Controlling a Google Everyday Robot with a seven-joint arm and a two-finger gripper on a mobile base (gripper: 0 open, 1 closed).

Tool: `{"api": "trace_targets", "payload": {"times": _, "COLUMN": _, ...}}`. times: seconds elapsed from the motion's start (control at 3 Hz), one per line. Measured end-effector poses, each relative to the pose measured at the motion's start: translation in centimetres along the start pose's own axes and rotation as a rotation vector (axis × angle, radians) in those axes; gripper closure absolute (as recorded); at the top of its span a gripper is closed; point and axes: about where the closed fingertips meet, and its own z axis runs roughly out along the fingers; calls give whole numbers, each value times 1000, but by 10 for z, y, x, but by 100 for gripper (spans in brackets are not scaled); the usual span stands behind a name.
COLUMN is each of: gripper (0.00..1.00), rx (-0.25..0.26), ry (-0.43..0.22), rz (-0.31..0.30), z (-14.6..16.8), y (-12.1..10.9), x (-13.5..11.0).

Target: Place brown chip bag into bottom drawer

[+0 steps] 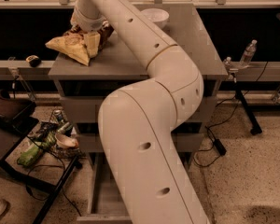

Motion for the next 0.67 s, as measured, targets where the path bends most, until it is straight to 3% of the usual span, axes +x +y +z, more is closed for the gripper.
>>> {"api": "trace_targets", "payload": {"times": 0.67, "gripper": 72, "rx": 0, "ry": 0, "rz": 0, "z": 0, "y": 0, "x": 0}}
